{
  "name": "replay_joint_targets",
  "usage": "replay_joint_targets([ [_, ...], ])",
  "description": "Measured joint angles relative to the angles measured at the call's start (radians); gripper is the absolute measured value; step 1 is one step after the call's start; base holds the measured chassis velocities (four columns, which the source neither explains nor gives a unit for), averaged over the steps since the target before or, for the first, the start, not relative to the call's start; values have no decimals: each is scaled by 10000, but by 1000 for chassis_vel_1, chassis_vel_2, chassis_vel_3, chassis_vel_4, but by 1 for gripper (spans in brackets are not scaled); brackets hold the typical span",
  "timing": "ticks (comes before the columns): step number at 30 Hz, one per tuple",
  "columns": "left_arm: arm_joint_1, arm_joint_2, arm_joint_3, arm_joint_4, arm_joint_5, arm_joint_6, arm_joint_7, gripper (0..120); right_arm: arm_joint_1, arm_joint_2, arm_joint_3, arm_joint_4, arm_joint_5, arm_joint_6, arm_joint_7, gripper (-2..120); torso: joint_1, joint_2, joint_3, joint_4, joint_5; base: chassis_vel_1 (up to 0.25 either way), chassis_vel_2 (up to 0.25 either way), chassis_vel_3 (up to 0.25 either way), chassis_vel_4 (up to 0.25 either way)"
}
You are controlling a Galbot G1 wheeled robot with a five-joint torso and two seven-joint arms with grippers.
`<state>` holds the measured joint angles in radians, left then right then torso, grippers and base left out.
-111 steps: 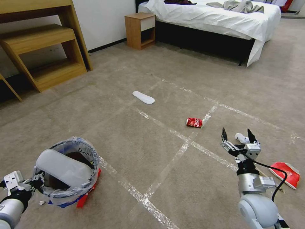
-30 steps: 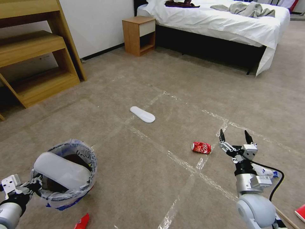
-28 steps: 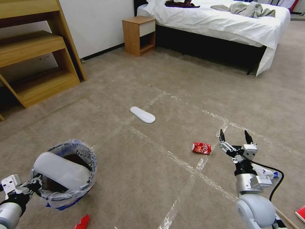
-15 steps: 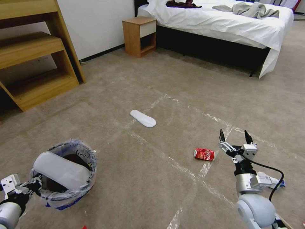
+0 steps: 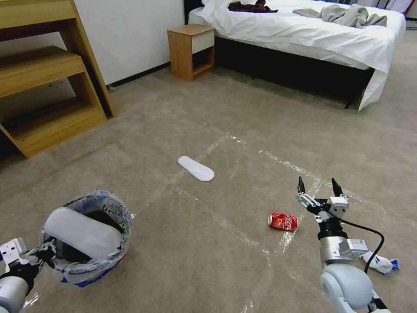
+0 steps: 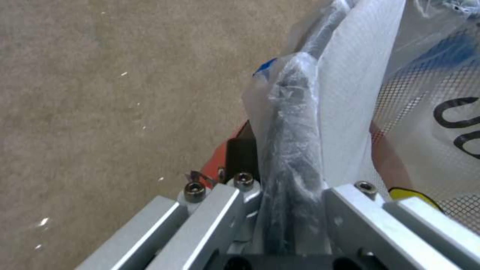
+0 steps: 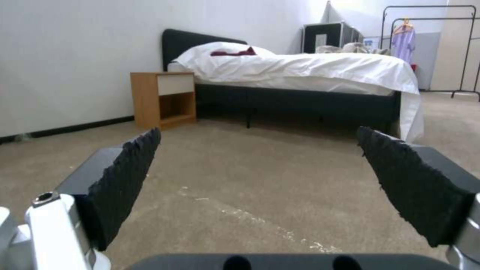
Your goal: Pick up the trash bin and place the garbage on the floor into it.
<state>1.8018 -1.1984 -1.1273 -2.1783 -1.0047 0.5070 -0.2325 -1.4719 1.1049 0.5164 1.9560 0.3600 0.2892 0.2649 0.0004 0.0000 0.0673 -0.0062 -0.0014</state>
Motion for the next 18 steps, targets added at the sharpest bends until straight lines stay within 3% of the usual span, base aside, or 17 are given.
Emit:
replay_joint_targets([
  [6, -14, 3, 1, 59, -1, -9, 10, 1, 52, 32, -51, -51, -6, -31, 3, 100, 0, 0, 0, 0, 0, -69, 54, 64, -66],
  [18, -22, -20, 49, 113, 23, -36, 31, 1, 80, 105, -97, -160, -27, 45, 6, 100, 0, 0, 0, 0, 0, 0, 0, 0, 0],
])
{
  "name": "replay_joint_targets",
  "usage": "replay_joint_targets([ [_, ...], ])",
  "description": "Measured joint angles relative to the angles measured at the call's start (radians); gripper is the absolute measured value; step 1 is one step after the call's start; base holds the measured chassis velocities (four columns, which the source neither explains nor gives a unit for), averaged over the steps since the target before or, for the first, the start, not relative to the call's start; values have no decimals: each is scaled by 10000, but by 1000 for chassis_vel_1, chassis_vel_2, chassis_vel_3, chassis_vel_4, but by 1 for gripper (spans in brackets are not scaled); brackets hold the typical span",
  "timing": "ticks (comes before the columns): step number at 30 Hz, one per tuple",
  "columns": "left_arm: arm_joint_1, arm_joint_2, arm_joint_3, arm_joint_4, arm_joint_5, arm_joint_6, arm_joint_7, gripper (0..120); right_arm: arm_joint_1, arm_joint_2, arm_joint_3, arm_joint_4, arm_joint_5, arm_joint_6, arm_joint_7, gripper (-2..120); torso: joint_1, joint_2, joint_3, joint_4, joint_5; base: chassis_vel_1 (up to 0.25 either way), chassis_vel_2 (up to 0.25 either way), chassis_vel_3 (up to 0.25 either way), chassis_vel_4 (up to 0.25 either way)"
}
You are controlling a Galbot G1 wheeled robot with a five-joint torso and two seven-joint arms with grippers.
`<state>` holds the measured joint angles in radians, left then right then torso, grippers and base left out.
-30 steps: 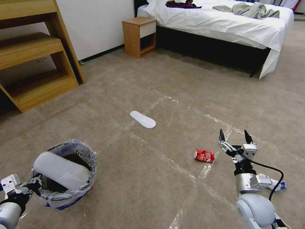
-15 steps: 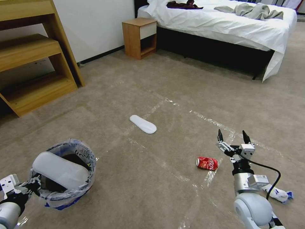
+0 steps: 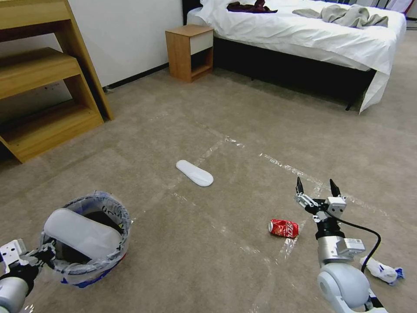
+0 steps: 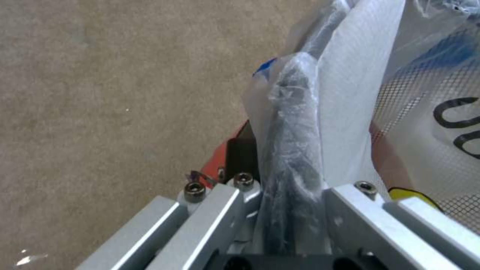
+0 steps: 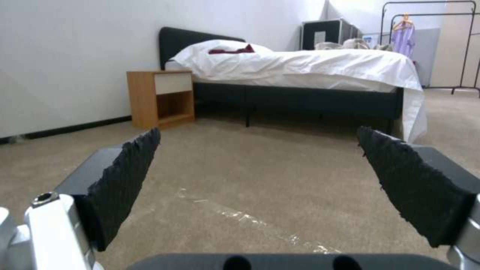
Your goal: Pick up the trash bin and place the garbage on the floor into it.
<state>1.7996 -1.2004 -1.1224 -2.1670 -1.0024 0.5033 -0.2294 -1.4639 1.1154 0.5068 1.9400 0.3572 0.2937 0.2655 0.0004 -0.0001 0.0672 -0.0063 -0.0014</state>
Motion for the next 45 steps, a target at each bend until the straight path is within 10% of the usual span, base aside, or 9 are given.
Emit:
replay_joint_targets([
  [23, -249, 55, 95, 291, 18, -10, -11, 1, 478, -148, -347, -280, 707, -314, 239, 100, 0, 0, 0, 0, 0, 0, 0, 0, 0],
  [30, -278, 18, 225, 361, 130, -24, -21, 1, 1269, -196, -898, -299, 2825, -1618, 1856, 99, 0, 0, 0, 1, -1, 0, 0, 0, 0],
  [37, -258, -1, 252, 401, 177, -53, -35, 1, 2642, 416, -1152, -1272, 7482, -3886, 4900, 99, 0, 0, 1, 2, -1, 0, 0, 0, 0],
  [45, -271, -99, 400, 376, 311, -60, -62, 1, 3233, 1425, -980, -2740, 9288, -4021, 6340, 99, 0, 0, 0, 0, 0, 0, 0, 0, 0],
])
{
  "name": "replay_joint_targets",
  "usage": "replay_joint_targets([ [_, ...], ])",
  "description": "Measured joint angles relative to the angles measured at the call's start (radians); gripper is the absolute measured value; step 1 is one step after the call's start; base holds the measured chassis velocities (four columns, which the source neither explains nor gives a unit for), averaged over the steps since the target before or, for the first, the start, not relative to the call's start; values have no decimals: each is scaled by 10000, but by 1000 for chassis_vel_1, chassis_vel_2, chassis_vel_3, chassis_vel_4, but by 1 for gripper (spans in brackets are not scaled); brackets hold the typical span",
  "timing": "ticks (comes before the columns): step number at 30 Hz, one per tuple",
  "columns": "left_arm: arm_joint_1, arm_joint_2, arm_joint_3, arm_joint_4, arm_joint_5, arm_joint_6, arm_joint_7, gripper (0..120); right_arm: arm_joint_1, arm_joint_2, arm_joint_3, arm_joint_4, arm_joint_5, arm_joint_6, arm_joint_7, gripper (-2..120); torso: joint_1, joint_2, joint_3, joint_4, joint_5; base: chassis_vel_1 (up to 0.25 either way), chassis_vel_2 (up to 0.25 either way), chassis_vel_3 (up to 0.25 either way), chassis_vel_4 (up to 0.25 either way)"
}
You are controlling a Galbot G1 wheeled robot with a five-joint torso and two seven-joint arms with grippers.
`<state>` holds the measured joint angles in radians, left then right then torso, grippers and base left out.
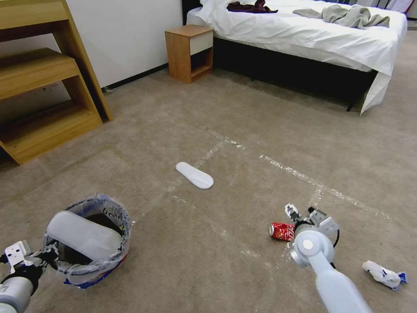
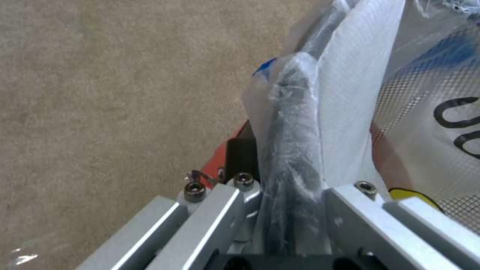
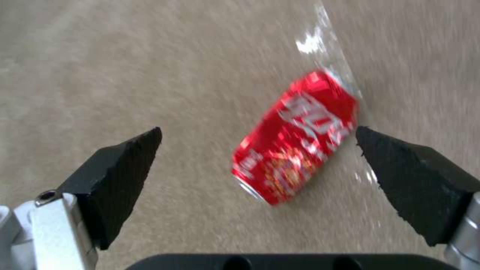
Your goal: Pick up the trash bin and place the garbage on the floor into it.
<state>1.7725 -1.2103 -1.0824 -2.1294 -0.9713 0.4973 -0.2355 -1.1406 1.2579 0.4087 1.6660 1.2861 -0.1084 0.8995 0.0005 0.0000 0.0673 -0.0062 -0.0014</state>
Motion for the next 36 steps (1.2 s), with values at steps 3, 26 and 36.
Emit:
replay_joint_targets([
  [3, 0, -49, 69, -15, 63, -1, -14, 1, 209, 263, 100, -578, 30, 123, 22, 99, 0, 0, 0, 0, -1, 0, 0, 0, 0],
  [26, 321, -362, 247, -141, 270, -167, 54, 1, 2677, 1795, 158, -5360, -925, 1074, -1483, 80, 0, 0, -1, 0, -3, 0, 0, 0, 0],
  [36, 254, -441, 422, -3, 436, -284, 99, 1, 3094, 1968, 165, -6010, -1186, 1151, -1882, 62, 0, 1, -2, 3, -3, 0, 0, 0, 0],
])
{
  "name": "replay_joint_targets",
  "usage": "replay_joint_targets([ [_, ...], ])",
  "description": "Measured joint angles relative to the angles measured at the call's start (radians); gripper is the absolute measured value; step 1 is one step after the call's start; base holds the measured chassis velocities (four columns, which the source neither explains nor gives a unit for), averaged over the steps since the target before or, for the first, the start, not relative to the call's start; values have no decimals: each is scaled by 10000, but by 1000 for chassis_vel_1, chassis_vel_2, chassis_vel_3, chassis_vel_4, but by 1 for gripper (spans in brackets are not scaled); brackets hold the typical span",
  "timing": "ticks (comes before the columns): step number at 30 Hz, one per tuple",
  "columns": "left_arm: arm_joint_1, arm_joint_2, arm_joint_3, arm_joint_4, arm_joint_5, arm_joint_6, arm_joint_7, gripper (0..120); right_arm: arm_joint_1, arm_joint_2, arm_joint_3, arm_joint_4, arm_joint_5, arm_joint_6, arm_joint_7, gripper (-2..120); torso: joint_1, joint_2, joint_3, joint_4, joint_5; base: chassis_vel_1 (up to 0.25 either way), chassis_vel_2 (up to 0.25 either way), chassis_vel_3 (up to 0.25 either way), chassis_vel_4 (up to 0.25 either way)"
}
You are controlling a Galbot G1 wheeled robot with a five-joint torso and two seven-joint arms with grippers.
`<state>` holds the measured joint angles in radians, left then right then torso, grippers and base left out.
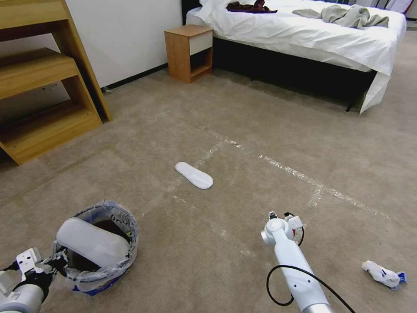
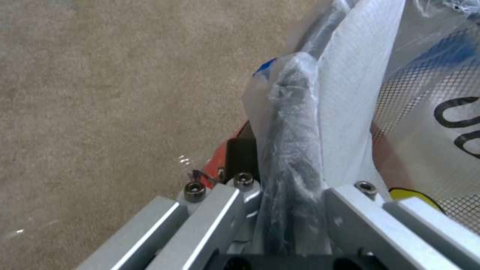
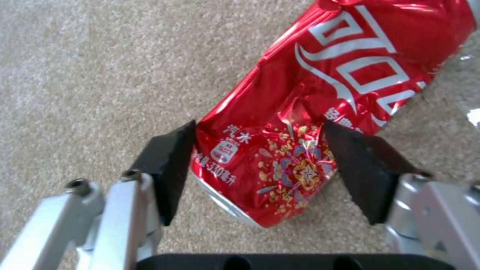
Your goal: Pick up the trash bin and place the garbage on the floor into it.
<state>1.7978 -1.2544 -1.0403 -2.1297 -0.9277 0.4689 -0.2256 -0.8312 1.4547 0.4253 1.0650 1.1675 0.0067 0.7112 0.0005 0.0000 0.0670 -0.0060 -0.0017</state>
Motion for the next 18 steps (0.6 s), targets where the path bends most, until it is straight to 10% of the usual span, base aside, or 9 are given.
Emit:
replay_joint_targets([
  [18, 13, -141, 214, 152, 270, -218, 100, 1, -946, -368, -40, 1053, -170, -177, 120, 19, -1, 0, 1, -4, 5, 0, 0, 0, 0],
])
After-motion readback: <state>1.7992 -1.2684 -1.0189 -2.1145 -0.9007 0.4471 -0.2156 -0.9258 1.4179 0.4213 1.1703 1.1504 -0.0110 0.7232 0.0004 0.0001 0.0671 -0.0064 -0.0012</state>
